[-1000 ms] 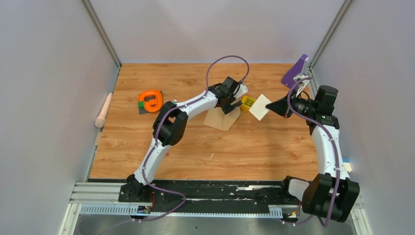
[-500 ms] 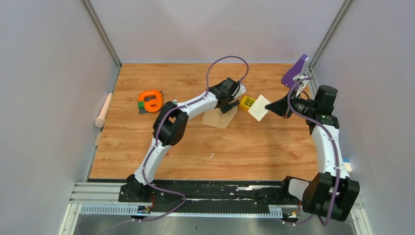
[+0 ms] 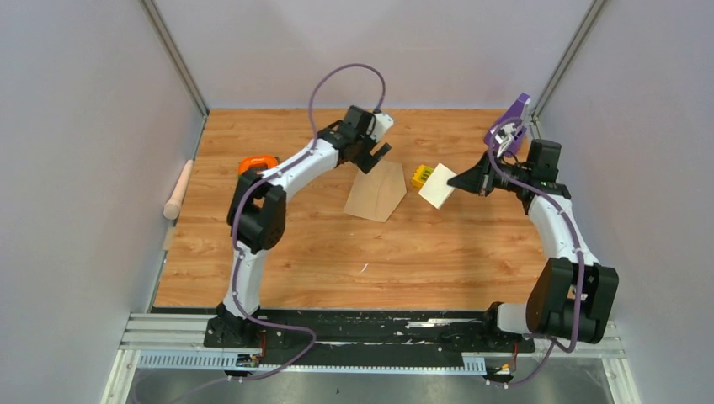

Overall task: Place the letter into the envelope and seal it
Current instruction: Place the letter in the envelope.

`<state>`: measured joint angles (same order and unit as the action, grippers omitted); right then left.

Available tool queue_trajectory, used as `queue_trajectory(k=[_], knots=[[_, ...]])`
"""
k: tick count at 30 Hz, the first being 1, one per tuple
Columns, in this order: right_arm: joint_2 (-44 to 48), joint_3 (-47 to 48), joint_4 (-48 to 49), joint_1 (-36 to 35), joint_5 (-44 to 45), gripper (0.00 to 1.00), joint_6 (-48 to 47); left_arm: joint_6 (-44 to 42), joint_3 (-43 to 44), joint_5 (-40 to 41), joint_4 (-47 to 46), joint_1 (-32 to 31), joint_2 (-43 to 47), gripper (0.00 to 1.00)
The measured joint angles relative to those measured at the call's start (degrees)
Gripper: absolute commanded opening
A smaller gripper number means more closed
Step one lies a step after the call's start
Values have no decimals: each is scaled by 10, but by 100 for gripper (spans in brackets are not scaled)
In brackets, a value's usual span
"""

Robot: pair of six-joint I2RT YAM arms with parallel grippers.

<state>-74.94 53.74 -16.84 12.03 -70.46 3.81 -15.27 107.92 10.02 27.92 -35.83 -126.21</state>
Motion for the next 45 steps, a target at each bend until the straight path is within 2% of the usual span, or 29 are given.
queue_trajectory(k=[4, 7, 11, 18, 27, 45], knots=[[-65, 63, -4, -39, 24, 0, 21, 40, -58, -69, -26, 50, 81, 100], [-137, 136, -17, -69, 49, 0, 38, 80, -89, -124, -51, 87, 108, 100], [-242, 230, -43, -103, 75, 0, 66, 144, -121, -214, -73, 112, 99, 100], [-346, 287, -105, -148, 128, 0, 84, 229, -166, -319, -98, 117, 67, 100], [-445, 397, -181, -174, 148, 0, 86, 283, -209, -377, -146, 125, 64, 100], [-596, 525, -288, -182, 159, 0, 88, 332, -223, -431, -197, 143, 39, 99]])
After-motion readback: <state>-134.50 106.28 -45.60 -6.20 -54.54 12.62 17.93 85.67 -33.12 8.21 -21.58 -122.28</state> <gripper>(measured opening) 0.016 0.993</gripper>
